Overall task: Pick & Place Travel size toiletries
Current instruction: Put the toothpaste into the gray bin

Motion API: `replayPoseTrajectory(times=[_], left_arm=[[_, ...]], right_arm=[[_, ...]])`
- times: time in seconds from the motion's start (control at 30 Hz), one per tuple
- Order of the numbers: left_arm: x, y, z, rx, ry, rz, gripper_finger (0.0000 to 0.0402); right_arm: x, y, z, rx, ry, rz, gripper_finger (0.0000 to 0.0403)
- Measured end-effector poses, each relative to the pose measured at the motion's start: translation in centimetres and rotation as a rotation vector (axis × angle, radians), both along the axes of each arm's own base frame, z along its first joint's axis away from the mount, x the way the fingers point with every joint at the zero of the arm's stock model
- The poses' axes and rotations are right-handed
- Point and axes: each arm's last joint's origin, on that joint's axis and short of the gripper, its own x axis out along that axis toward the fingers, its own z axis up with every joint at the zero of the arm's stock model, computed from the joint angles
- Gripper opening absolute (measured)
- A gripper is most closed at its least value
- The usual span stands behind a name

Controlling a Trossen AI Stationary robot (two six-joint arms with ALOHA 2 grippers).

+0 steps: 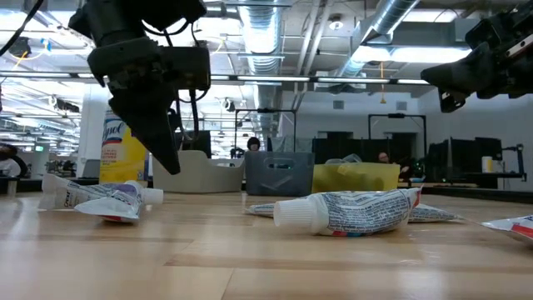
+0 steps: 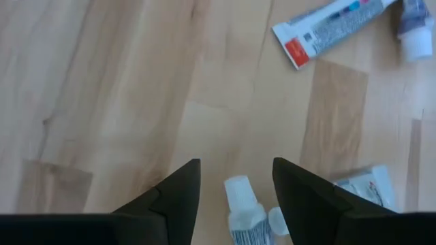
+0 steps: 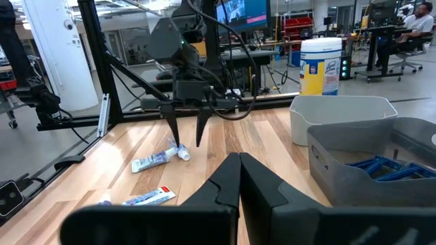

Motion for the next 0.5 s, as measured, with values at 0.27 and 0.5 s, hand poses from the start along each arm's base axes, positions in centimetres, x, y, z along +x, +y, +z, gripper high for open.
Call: replayPoseTrajectory(times=[0.27,0.5], left_arm=[[0.0,-0.5,-0.4,0.022,0.013,-0.011,0.018],[0.2,-0.5,-2.2,0.035,0.08,-0.009,0.0179]], right_arm=[[0.0,0.0,0.0,0.0,0.001,0.0,0.0],[0.0,0.0,0.0,0.0,0.0,0.0,0.0]])
